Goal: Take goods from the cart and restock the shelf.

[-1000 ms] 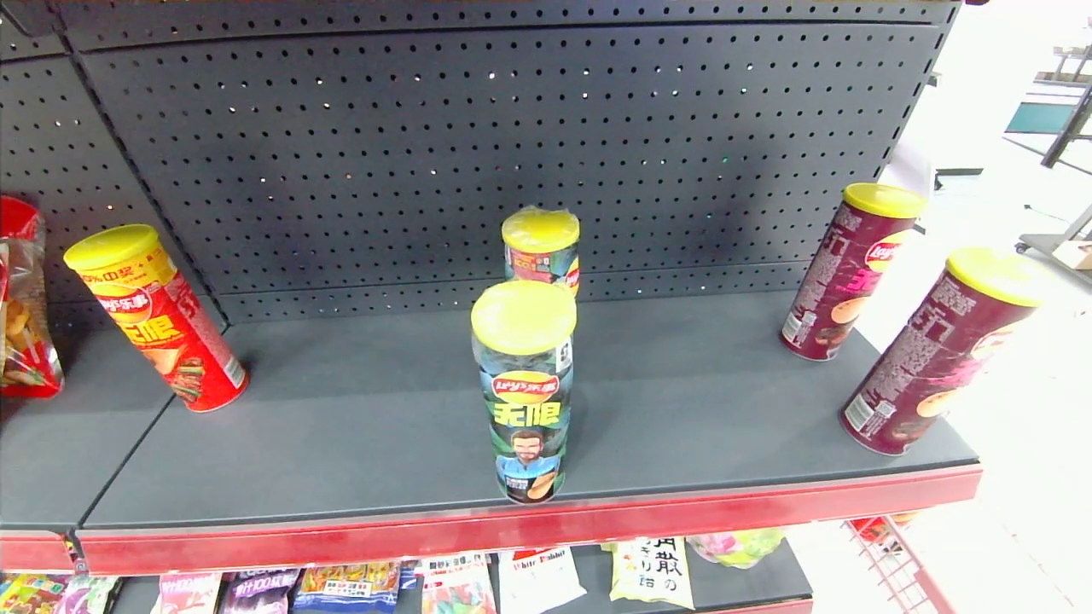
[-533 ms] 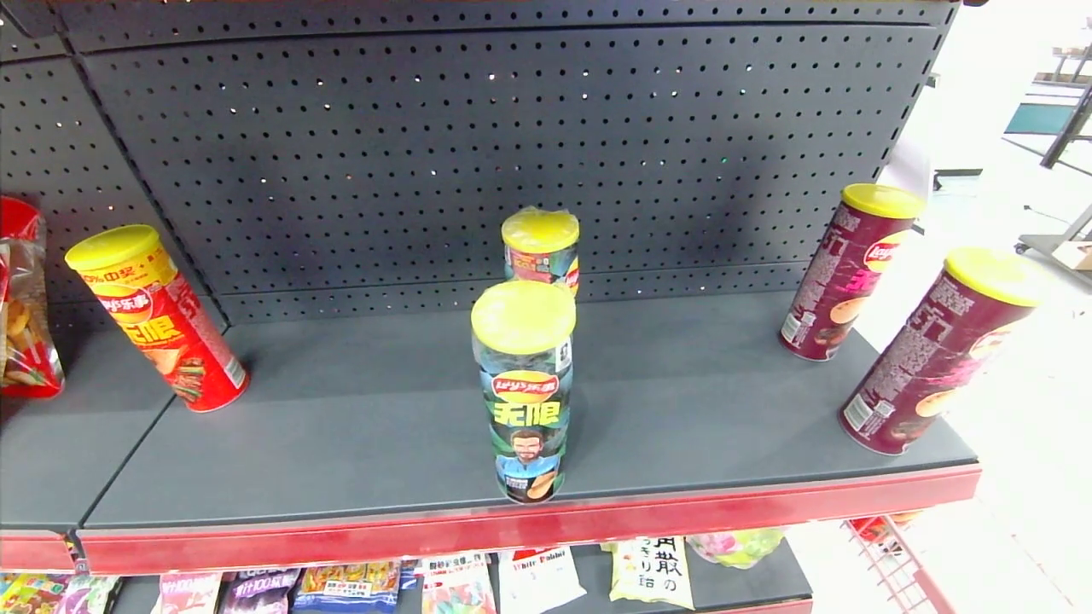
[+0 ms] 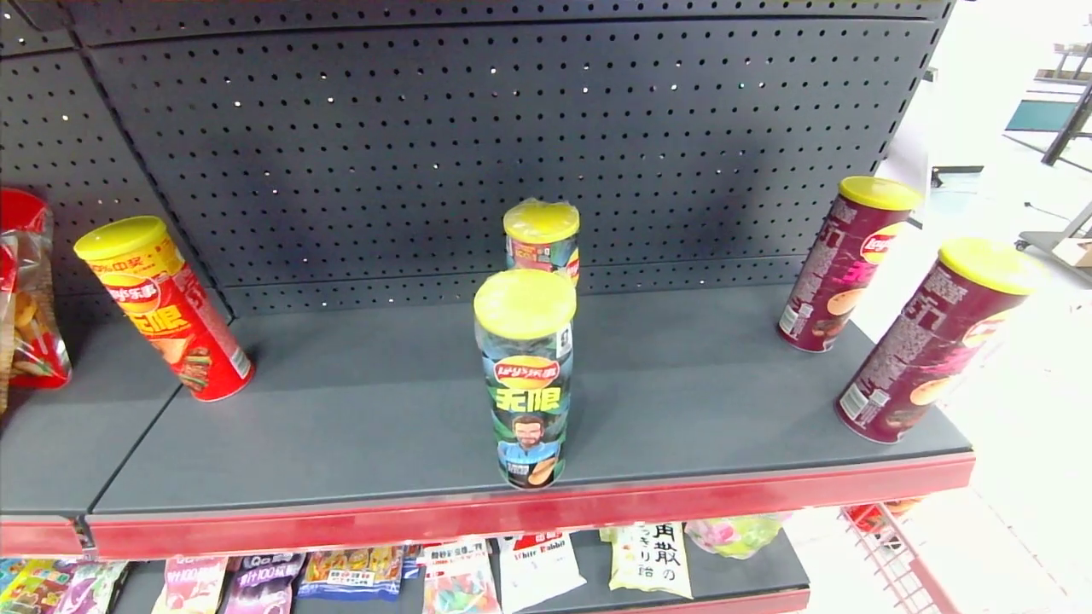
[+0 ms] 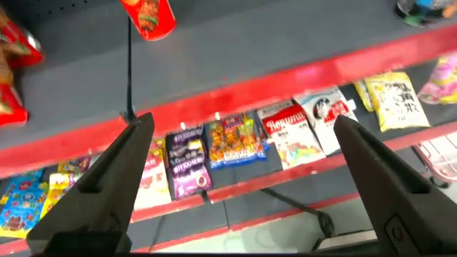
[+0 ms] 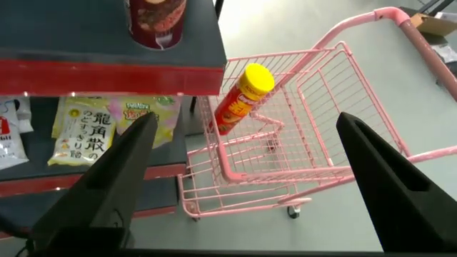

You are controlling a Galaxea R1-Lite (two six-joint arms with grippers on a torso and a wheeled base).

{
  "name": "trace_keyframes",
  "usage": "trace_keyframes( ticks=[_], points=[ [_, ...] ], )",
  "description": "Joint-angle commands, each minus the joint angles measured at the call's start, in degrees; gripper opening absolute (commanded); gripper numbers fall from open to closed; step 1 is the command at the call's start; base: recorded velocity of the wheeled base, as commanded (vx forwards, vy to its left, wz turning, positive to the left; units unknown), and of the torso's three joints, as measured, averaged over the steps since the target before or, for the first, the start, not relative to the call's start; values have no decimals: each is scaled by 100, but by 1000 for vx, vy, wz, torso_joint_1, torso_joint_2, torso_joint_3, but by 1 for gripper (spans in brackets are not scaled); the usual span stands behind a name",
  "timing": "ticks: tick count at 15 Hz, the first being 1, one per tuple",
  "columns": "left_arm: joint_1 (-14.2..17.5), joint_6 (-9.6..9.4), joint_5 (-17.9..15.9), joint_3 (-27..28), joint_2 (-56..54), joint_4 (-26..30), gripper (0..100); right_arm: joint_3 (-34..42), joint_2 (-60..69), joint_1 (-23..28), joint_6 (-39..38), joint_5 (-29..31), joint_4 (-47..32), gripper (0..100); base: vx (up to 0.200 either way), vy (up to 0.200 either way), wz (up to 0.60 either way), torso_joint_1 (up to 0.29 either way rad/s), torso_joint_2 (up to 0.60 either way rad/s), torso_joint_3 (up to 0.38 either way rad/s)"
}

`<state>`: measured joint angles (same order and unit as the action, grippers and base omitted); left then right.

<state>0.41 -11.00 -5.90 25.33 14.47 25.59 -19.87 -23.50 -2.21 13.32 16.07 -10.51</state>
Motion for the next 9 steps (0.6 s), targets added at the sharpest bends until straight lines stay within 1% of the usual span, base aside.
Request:
trace_keyframes(
  ticks=[1, 7, 9],
  points=[
    [-15, 1, -16, -11, 21, -1, 100, 1, 215, 1, 12, 2, -48, 100, -200, 0, 0, -2, -2, 2],
    [-24, 1, 1, -81, -50, -10, 100, 1, 267, -8, 21, 2, -65, 100, 0, 0, 0, 0, 0, 0],
    [-24, -8, 1, -134, -120, -10, 100, 1, 267, -8, 21, -7, -65, 100, 0, -200, 0, 2, 5, -2]
  ],
)
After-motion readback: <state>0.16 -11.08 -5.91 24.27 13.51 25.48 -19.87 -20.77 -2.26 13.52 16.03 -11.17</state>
